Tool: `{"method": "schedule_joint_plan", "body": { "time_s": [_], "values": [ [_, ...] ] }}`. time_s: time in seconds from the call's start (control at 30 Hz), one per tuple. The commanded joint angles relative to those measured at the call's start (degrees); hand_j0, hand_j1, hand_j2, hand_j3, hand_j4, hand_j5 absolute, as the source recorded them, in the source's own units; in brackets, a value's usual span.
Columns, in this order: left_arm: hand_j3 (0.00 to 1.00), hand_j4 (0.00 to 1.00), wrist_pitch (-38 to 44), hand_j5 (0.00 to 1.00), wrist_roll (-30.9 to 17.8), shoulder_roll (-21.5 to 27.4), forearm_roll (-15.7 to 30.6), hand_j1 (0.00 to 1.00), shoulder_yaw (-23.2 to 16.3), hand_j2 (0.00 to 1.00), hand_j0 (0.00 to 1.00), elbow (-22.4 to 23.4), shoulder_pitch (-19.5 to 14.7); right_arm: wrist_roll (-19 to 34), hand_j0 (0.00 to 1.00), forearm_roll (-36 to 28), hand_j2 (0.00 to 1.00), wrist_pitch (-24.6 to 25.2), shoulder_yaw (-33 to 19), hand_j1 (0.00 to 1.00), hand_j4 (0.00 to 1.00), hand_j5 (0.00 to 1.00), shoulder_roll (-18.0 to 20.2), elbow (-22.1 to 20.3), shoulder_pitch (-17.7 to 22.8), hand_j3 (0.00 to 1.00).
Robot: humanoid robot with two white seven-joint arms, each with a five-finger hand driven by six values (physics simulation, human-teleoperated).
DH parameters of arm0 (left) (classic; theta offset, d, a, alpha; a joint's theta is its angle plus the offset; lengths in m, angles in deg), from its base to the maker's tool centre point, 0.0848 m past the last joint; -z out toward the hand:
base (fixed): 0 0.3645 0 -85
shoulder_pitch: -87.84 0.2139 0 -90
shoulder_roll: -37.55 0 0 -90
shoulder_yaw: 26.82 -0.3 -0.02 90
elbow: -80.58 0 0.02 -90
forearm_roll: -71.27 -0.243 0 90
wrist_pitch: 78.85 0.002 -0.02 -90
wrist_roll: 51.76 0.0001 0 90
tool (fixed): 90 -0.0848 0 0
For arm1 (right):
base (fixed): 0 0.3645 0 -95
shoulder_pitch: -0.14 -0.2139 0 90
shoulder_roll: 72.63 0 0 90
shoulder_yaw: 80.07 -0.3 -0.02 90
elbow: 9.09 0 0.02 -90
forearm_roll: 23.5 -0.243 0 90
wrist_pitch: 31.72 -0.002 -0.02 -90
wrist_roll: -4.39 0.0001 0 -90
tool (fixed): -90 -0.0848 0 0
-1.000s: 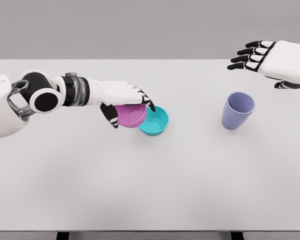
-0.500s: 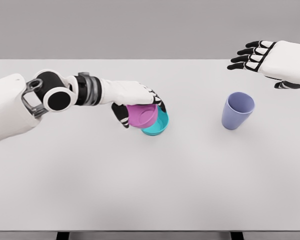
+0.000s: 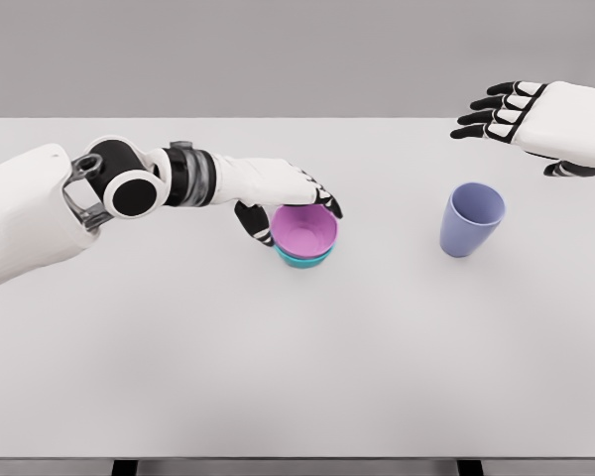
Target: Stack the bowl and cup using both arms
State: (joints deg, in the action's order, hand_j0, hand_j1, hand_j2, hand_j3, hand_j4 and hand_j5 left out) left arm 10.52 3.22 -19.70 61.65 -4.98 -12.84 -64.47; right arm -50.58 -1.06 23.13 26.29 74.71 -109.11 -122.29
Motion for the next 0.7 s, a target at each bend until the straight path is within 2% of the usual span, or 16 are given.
{"method": "schedule_joint_plan", "body": {
  "time_s": [0.0,0.17,0.23,0.27,0.3,0.33,0.4,0.47,0.53,0.67],
  "values": [
    [1.00,1.00,-0.3,1.00,0.0,-0.1,-0.2,1.00,0.1,1.00,1.00,-0.1,0.0,0.0,1.00,-0.3,1.00,0.2,0.0,1.00,1.00,1.00,0.1,0.0,0.0,1.00],
    [1.00,1.00,-0.7,1.00,0.0,0.7,1.4,1.00,4.0,1.00,1.00,-1.1,0.1,0.0,1.00,-0.2,1.00,0.2,0.0,1.00,1.00,1.00,0.1,0.0,0.0,1.00],
    [1.00,1.00,-0.7,1.00,0.0,2.6,5.6,1.00,6.7,1.00,1.00,-2.9,0.4,0.0,1.00,-0.2,1.00,0.2,0.0,1.00,1.00,1.00,0.1,0.0,0.0,1.00],
    [1.00,1.00,-0.7,1.00,0.0,4.7,9.2,1.00,7.7,1.00,1.00,-3.5,0.4,0.0,1.00,-0.2,1.00,0.2,0.0,1.00,1.00,1.00,0.1,0.0,0.0,1.00],
    [1.00,1.00,-2.0,1.00,0.0,8.1,16.9,1.00,8.9,1.00,1.00,-4.1,0.7,0.0,1.00,-0.2,1.00,0.2,0.0,1.00,1.00,1.00,0.1,0.0,0.0,1.00],
    [1.00,1.00,-4.9,1.00,0.0,10.0,20.8,1.00,9.9,1.00,1.00,-4.1,0.7,0.0,1.00,-0.3,1.00,0.2,0.0,1.00,1.00,1.00,0.1,0.0,0.0,1.00],
    [1.00,1.00,-15.5,1.00,0.0,17.9,27.5,1.00,11.6,1.00,1.00,-4.1,1.5,0.0,1.00,-0.2,1.00,0.2,0.0,1.00,1.00,1.00,0.1,0.0,0.0,1.00],
    [1.00,1.00,-23.5,1.00,0.0,23.3,33.4,1.00,11.6,1.00,1.00,-3.9,2.5,0.0,1.00,-0.2,1.00,0.2,0.0,1.00,1.00,1.00,0.1,0.0,0.0,1.00],
    [1.00,1.00,-24.6,1.00,0.0,26.0,37.4,1.00,12.3,1.00,1.00,-3.1,6.6,0.0,1.00,-0.2,1.00,0.2,0.0,1.00,1.00,1.00,0.1,0.0,0.0,1.00],
    [1.00,1.00,-25.4,1.00,0.0,26.8,40.2,1.00,18.8,1.00,1.00,3.4,14.5,0.0,1.00,-0.2,1.00,0.2,0.0,1.00,1.00,1.00,2.1,0.1,0.6,1.00]
  ]
}}
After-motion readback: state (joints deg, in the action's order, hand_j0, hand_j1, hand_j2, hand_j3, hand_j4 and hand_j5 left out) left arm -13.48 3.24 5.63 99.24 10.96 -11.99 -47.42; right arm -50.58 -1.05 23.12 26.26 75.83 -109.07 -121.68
